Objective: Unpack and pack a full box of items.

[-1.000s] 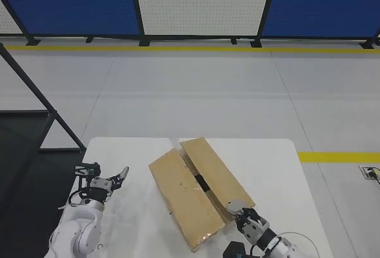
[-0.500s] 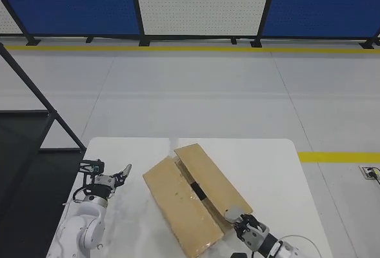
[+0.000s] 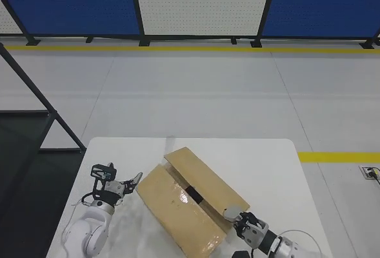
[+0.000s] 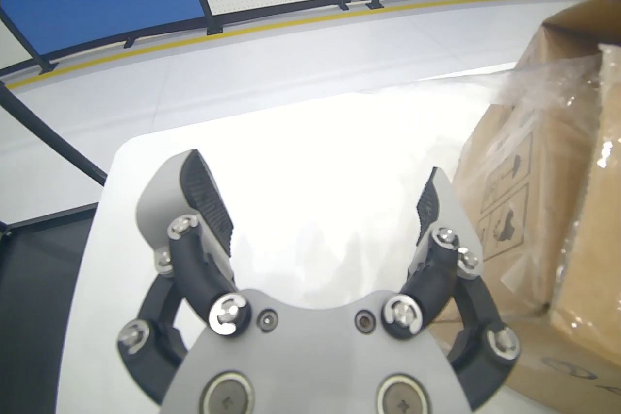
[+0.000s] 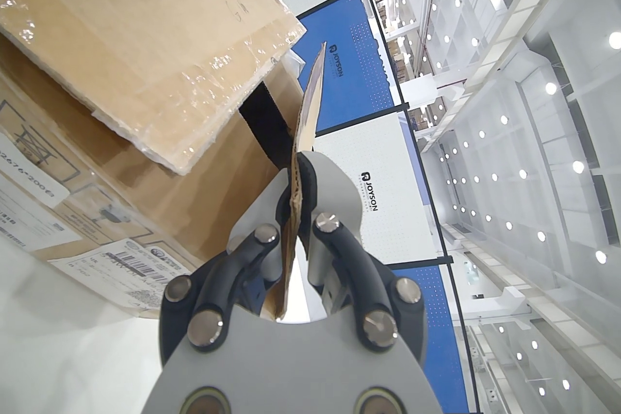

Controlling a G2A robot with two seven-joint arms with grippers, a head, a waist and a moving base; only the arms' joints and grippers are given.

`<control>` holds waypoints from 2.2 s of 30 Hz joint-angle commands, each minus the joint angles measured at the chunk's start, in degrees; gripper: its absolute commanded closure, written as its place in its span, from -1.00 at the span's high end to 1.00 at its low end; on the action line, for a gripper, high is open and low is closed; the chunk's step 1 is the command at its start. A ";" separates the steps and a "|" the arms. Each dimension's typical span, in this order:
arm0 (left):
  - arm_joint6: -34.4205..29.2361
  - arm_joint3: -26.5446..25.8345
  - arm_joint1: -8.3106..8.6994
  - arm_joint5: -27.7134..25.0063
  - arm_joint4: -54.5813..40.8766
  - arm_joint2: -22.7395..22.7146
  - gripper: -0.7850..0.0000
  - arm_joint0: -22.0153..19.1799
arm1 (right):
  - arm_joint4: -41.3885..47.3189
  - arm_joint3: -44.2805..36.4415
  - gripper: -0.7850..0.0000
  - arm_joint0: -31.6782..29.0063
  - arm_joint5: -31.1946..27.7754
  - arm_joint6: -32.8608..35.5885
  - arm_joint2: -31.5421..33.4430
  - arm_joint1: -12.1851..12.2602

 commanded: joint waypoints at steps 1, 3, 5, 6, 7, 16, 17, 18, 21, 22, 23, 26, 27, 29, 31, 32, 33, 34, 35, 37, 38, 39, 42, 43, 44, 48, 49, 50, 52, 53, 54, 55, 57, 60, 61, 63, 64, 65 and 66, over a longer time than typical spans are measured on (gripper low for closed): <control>0.18 -0.17 0.05 -0.40 0.48 0.15 1.00 0.54 | 0.02 0.32 -1.00 0.42 -0.13 0.45 -0.31 0.02; 0.37 -0.42 0.10 -0.91 0.58 0.20 1.00 1.09 | 0.12 0.58 -1.00 0.83 -0.23 0.89 -0.55 0.04; 0.48 -0.80 0.16 -1.32 0.49 0.09 1.00 1.60 | 0.56 0.81 -1.00 1.14 -0.18 1.30 -0.65 0.06; 0.50 -1.05 0.18 -1.45 0.45 0.05 1.00 1.84 | 0.74 0.92 -1.00 1.27 -0.16 1.44 -0.69 0.07; 0.44 -1.27 0.21 -1.70 0.41 0.02 1.00 2.08 | 0.96 1.02 -0.83 1.40 -0.14 1.60 -0.70 0.09; 0.52 -3.32 0.43 -2.63 0.47 -0.37 1.00 3.91 | 1.85 0.87 1.00 1.59 0.64 4.31 -0.42 0.25; 0.57 -3.61 0.45 -2.81 0.44 -0.34 1.00 4.17 | 2.09 0.68 1.00 1.37 1.05 5.10 -0.10 0.26; 0.57 -3.87 0.47 -2.95 0.46 -0.32 1.00 4.47 | 2.37 0.38 1.00 1.03 1.87 6.27 0.29 0.24; 0.67 -4.64 0.54 -3.40 0.92 -0.19 1.00 5.26 | 2.88 -0.84 1.00 -0.55 4.47 10.14 1.22 0.16; 0.69 -4.84 0.56 -3.51 0.99 -0.15 1.00 5.48 | 2.81 -1.50 1.00 -1.10 4.91 11.26 1.28 0.13; 0.72 -5.05 0.58 -3.58 1.12 -0.11 1.00 5.69 | 3.07 -2.09 1.00 -1.57 5.56 12.11 1.47 0.11; 0.84 -5.68 0.62 -3.76 1.25 -0.02 1.00 6.30 | 2.70 -3.44 1.00 -3.05 6.90 14.60 2.15 0.11; 0.87 -5.88 0.64 -3.87 1.30 0.00 1.00 6.49 | 2.52 -3.88 1.00 -3.58 7.01 15.31 2.45 0.13; 0.89 -6.23 0.67 -3.86 1.37 -0.01 1.00 6.85 | 2.52 -5.00 1.00 -4.68 7.34 16.57 3.40 0.19; 0.99 -6.54 0.70 -3.95 1.36 -0.04 1.00 7.22 | 2.40 -5.95 1.00 -6.10 7.78 17.32 4.55 0.29; 1.03 -6.70 0.71 -3.92 1.37 -0.05 1.00 7.42 | 2.44 -6.45 1.00 -6.83 7.91 17.73 5.17 0.34; 1.08 -6.89 0.73 -4.01 1.45 -0.03 1.00 7.62 | 2.41 -6.90 1.00 -7.53 7.93 18.29 5.77 0.38; 1.14 -7.05 0.75 -4.04 1.42 -0.05 1.00 7.82 | 2.51 -7.25 1.00 -8.17 7.74 18.89 6.27 0.41; 1.20 -7.26 0.76 -4.08 1.44 -0.02 1.00 8.05 | 2.30 -7.51 1.00 -8.71 7.58 20.15 6.87 0.43; 1.30 -7.72 0.79 -4.28 1.50 0.01 1.00 8.51 | 2.86 -8.07 1.00 -9.56 6.90 22.96 7.46 0.36; 1.33 -7.93 0.81 -4.34 1.58 0.03 1.00 8.73 | 3.22 -8.23 1.00 -9.77 6.51 24.46 7.61 0.30; 1.39 -8.14 0.83 -4.50 1.65 0.06 1.00 8.94 | 3.62 -8.26 1.00 -9.89 6.03 26.08 7.72 0.24; 1.50 -8.71 0.89 -4.74 1.99 0.13 1.00 9.57 | 3.46 -8.28 1.00 -9.78 4.64 30.41 7.55 0.07; 1.57 -8.91 0.91 -4.83 2.17 0.19 1.00 9.81 | 3.56 -8.41 1.00 -9.60 4.24 31.28 7.19 0.01; 1.56 -9.12 0.93 -4.99 2.39 0.29 1.00 10.06 | 3.66 -8.35 1.00 -9.38 3.93 31.72 6.89 -0.04; 1.68 -9.90 1.01 -5.39 3.36 0.68 1.00 10.98 | 2.78 -7.64 1.00 -8.15 2.75 34.84 5.72 -0.25; 1.77 -10.03 1.02 -5.50 3.45 0.79 1.00 11.19 | 2.96 -7.42 1.00 -7.81 2.62 34.91 5.39 -0.30; 1.75 -10.17 1.04 -5.57 3.72 0.88 1.00 11.36 | 2.91 -7.15 1.00 -7.52 2.44 35.04 5.11 -0.34; 1.89 -10.44 1.08 -5.73 4.12 1.03 1.00 11.71 | 2.46 -6.58 1.00 -6.90 1.90 36.03 4.76 -0.40; 1.98 -10.57 1.10 -5.80 4.28 1.08 1.00 11.89 | 2.41 -6.41 1.00 -6.61 1.69 36.32 4.56 -0.44; 2.06 -10.71 1.12 -5.88 4.43 1.10 1.00 12.06 | 2.42 -6.24 1.00 -6.38 1.44 36.38 4.41 -0.46; 2.13 -10.83 1.14 -5.90 4.53 1.10 1.00 12.23 | 2.17 -6.03 1.00 -6.23 1.15 36.79 4.50 -0.46; 2.25 -11.07 1.18 -5.97 4.70 1.11 1.00 12.58 | 2.55 -6.20 1.00 -6.29 1.35 37.20 4.82 -0.50; 2.43 -11.36 1.24 -5.99 5.11 1.13 1.00 13.04 | 3.60 -7.06 1.00 -7.36 1.48 35.65 5.75 -0.43; 2.50 -11.44 1.25 -6.04 5.22 1.17 1.00 13.17 | 4.50 -7.37 1.00 -7.92 1.74 34.33 6.42 -0.37; 2.59 -11.54 1.29 -6.09 5.52 1.19 1.00 13.36 | 5.92 -7.98 1.00 -9.39 2.60 32.39 8.23 -0.24; 2.72 -11.60 1.30 -6.02 5.59 1.21 1.00 13.43 | 6.96 -8.40 1.00 -10.26 2.99 31.15 9.05 -0.18; 2.82 -11.63 1.31 -6.04 5.71 1.26 1.00 13.51 | 7.93 -8.76 1.00 -11.19 3.37 29.84 9.92 -0.12; 2.93 -11.66 1.32 -6.03 5.78 1.27 1.00 13.56 | 8.60 -9.11 1.00 -12.20 3.35 28.35 10.68 -0.03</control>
